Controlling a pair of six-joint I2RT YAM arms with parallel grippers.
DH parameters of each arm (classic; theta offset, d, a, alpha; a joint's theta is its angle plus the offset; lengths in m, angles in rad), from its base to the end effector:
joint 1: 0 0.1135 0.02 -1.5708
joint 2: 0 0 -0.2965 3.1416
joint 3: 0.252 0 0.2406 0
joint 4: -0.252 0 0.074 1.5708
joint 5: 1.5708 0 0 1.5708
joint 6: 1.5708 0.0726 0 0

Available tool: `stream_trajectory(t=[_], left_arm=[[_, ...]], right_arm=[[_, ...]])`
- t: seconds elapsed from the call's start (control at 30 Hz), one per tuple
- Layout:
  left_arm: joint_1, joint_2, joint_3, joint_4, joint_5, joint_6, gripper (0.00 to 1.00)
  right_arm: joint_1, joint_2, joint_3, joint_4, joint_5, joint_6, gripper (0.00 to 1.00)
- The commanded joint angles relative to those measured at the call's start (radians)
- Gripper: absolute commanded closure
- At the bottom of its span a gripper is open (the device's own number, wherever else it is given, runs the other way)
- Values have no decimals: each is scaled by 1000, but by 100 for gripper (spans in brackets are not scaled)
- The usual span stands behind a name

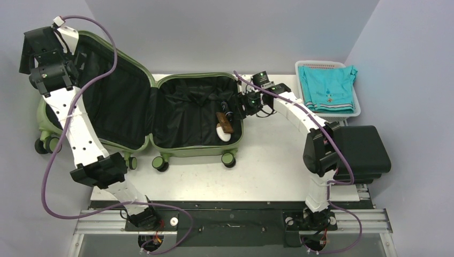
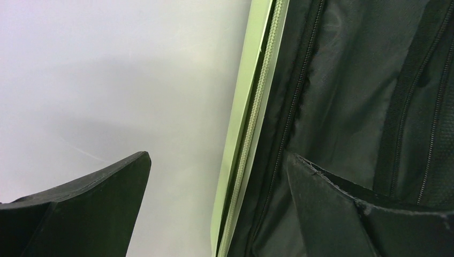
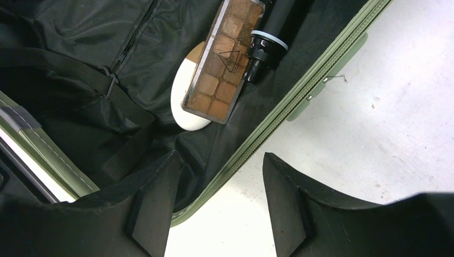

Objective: Open, take out, and arrange the luggage
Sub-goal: Adjust the luggage at the center of the board.

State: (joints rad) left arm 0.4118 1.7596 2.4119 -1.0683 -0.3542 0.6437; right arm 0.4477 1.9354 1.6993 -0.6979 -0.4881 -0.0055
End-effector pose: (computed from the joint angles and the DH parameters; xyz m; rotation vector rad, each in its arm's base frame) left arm 0.3147 0.1649 0.5364 -0.0002 2.1106 1.0119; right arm 0.3895 0.2248 0.2833 -0.7660 2.4037 0.7926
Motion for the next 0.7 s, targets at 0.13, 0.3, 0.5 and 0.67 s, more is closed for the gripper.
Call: stream_trajectory(t=[0.13,0.3,0.5,0.67], left_arm=[[30,40,48,-29,38,33,29],[31,42,35,-41,53,30,48],[31,57,36,-46,47,33,77],[29,60,38,-39,46,27,100]], right_arm=[[5,-14,-13,39,34,4,46],[1,-10,-13,37,56,5,48],[-9,-5,-22,42,113,6,48],[-26,0,-30,62,154,54,49]])
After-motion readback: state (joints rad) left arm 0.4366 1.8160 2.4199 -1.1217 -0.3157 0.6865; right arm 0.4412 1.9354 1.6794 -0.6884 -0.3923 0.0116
